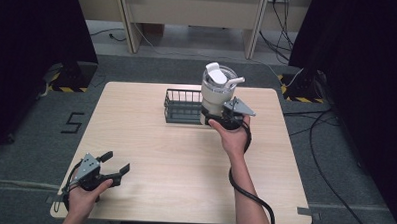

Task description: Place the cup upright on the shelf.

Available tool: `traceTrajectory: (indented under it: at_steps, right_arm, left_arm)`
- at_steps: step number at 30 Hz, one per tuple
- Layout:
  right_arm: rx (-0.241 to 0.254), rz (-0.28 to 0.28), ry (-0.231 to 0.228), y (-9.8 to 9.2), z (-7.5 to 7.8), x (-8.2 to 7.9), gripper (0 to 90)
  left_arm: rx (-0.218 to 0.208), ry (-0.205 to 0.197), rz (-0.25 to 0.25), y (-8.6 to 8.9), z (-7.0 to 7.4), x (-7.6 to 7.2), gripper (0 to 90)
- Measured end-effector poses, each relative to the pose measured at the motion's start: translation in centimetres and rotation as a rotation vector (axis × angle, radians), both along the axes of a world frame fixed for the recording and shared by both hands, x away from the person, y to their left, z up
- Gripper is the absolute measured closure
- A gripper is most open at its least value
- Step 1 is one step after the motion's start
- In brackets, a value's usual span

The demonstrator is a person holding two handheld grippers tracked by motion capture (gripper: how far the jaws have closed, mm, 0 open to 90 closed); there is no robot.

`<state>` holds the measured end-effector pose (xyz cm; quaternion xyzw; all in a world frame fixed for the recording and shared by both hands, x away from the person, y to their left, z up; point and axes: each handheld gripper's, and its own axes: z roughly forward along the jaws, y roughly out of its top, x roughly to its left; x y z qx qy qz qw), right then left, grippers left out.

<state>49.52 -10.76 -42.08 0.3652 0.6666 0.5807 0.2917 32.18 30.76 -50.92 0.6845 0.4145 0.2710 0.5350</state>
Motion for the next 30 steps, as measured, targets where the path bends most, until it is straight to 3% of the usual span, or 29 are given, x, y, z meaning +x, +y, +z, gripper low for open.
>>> traceTrajectory:
  at_steps: [30]
  right_arm:
    - [0.009, 0.0, -0.001, 1.2, 1.8, 2.4, 11.2]
  left_arm:
    - [-0.001, 0.0, -0.001, 0.0, 0.0, 0.0, 14.6]
